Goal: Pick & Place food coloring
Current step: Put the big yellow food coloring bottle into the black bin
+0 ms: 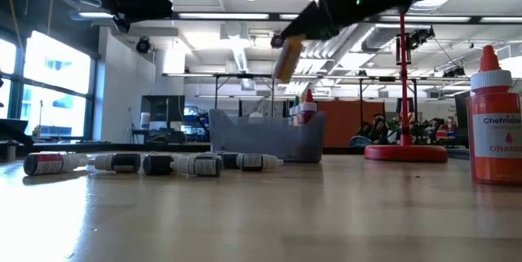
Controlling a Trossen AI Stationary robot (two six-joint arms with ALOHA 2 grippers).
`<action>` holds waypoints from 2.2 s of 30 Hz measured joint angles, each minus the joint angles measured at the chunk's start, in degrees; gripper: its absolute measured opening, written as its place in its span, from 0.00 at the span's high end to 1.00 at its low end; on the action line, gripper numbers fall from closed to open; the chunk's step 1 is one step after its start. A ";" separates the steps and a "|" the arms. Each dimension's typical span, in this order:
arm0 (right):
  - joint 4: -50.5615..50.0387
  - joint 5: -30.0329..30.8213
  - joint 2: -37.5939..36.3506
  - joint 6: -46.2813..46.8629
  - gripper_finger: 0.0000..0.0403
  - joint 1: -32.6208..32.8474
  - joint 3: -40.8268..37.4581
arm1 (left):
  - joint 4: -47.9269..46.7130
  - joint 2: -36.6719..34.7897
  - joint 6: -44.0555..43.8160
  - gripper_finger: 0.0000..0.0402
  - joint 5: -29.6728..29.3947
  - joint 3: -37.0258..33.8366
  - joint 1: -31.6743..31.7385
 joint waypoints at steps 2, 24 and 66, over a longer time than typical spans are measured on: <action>0.71 -0.45 2.40 -0.81 0.74 -1.28 -0.07 | 0.06 0.01 0.01 0.72 -0.04 0.00 0.00; -28.07 -0.32 25.22 -4.05 0.73 -4.38 26.11 | -0.88 0.01 -0.42 0.72 0.01 0.00 0.00; -23.21 3.49 27.43 -1.15 0.55 -5.46 20.44 | -3.20 0.02 -0.72 0.72 0.20 0.02 0.00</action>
